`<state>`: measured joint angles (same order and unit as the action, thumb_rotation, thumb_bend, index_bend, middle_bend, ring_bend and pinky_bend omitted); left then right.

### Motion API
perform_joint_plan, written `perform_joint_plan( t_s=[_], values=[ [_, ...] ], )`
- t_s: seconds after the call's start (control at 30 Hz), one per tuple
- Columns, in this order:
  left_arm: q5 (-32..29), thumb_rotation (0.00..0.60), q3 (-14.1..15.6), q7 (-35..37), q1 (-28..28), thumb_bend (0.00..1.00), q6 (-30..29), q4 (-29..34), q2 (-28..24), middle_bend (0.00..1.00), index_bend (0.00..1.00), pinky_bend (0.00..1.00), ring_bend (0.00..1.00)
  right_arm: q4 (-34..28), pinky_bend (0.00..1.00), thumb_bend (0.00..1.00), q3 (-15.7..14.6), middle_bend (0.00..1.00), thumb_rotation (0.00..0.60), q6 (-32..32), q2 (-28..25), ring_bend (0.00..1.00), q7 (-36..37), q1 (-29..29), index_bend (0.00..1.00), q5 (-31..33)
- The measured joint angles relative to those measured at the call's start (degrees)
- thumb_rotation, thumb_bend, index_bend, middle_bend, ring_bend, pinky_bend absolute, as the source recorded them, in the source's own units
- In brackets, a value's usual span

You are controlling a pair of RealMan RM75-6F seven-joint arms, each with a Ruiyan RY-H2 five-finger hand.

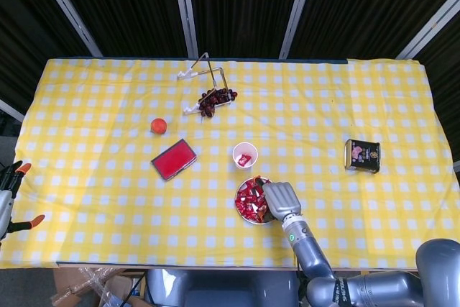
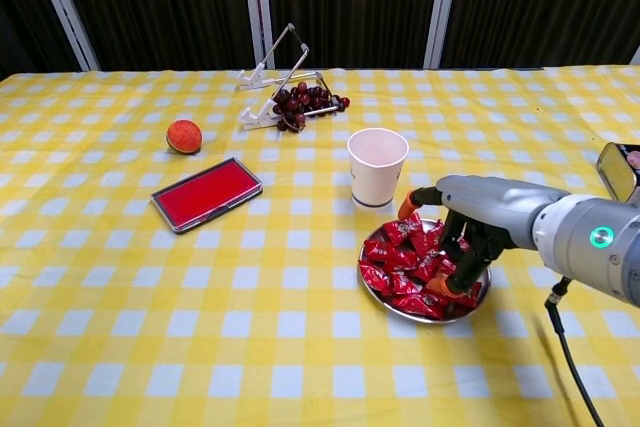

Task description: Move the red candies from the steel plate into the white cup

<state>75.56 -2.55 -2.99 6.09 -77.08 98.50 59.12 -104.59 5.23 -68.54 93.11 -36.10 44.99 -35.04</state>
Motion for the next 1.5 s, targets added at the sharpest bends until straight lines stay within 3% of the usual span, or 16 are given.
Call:
perform_joint_plan(
  t_s=[0.33, 0.4, 0.63, 0.9, 1.5],
  values=[
    [-0.2, 0.6, 0.0, 0.0, 0.0, 0.02, 0.1, 0.2, -0.1, 0.0, 0.0, 0.0, 0.0, 3.2, 0.95, 0.34, -0.1, 0.81, 0.6, 2.2, 0.9, 0.95, 0.1, -0.5, 0.16, 1.6],
    [-0.2, 0.6, 0.0, 0.0, 0.0, 0.02, 0.1, 0.2, -0.1, 0.0, 0.0, 0.0, 0.0, 3.8, 0.95, 0.34, -0.2, 0.81, 0.6, 2.8, 0.9, 0.95, 0.1, -0.6, 0.21, 2.2],
    [-0.1, 0.6, 0.0, 0.1, 0.0, 0.02, 0.2, 0.2, -0.1, 0.0, 0.0, 0.0, 0.0, 5.1, 0.95, 0.38, 0.0, 0.81, 0.6, 4.6, 0.0, 0.95, 1.7, -1.4, 0.53, 3.0],
    [0.0, 0.6, 0.0, 0.0, -0.1, 0.02, 0.0, 0.3, -0.1, 0.0, 0.0, 0.0, 0.0, 5.8, 0.95, 0.51, 0.1, 0.85, 0.6, 5.8, -0.3, 0.99, 5.7, -3.1, 0.71, -0.5],
    [0.2, 0.6, -0.1, 0.4, -0.1, 0.02, -0.3, 0.1, 0.0, 0.0, 0.0, 0.0, 0.0, 8.7, 0.95, 0.52, 3.4, 0.86, 0.6, 4.2, 1.4, 0.99, 10.3, -4.7, 0.72, -8.0]
  ],
)
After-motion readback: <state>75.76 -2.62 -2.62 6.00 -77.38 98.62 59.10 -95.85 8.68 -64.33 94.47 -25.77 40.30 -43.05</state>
